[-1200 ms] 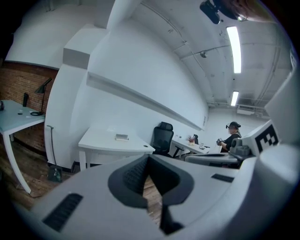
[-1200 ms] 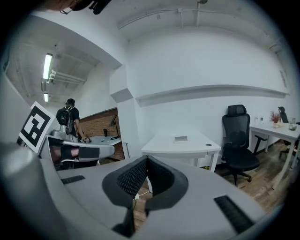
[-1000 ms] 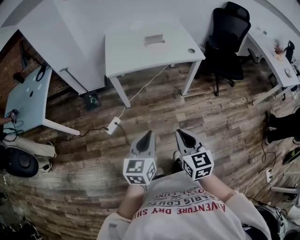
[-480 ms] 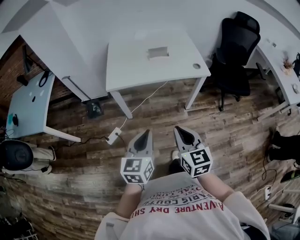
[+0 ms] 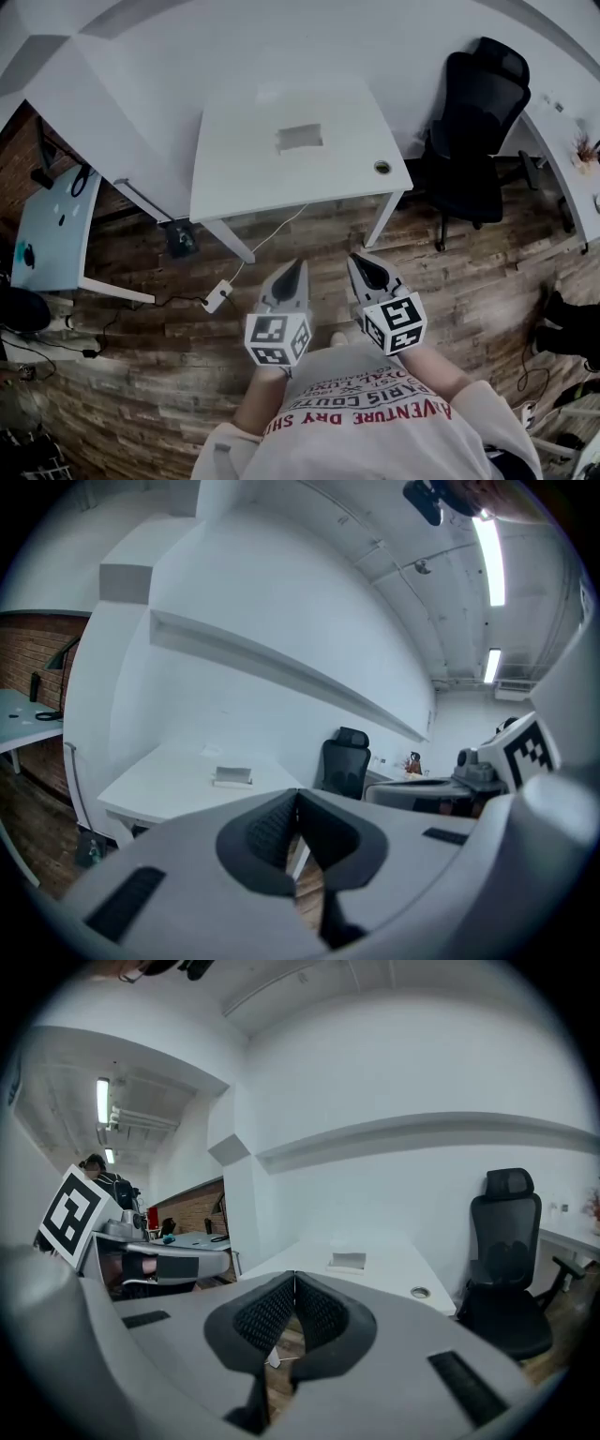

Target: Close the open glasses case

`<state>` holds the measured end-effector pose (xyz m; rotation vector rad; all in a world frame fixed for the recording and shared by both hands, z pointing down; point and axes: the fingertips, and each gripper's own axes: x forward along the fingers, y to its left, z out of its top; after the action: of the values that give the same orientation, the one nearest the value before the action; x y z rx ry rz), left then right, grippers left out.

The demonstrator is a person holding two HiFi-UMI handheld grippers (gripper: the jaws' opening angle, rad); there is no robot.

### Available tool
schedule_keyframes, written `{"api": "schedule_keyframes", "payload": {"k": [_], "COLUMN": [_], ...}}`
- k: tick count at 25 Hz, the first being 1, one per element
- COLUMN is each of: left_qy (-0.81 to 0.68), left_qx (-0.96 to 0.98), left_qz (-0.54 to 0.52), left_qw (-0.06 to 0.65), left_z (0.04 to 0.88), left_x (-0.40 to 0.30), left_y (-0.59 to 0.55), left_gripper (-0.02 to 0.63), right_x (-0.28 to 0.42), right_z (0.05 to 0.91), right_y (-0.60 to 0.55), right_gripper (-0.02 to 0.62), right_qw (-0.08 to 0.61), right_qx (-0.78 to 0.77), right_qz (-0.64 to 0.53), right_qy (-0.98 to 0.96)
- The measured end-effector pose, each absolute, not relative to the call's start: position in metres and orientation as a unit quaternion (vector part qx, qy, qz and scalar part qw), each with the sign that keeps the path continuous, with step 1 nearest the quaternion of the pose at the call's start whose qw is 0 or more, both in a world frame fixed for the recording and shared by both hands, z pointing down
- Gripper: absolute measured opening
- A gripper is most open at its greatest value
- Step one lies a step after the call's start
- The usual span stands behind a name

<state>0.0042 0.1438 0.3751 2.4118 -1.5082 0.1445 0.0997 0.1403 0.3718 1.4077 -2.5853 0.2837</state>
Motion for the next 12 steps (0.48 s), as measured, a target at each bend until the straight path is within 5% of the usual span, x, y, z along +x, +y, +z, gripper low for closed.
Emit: {"api": "schedule_keyframes", "payload": {"k": [12], "left_qy": [-0.527], "left_qx": [0.827], "left_qz": [0.085], "left_qw": [0.179], "left_z": [0.409], "left_x": [0.027], "left_y": [0.065], "left_gripper": [0.005], "right_x": [0.136], "right_z": [0.409], "right_y": [0.061], "right_gripper": [0.012], "right_qw": [0.098], "right_qx": [0.474], "right_qz": [0.151], "right_qy": [-0.862]}}
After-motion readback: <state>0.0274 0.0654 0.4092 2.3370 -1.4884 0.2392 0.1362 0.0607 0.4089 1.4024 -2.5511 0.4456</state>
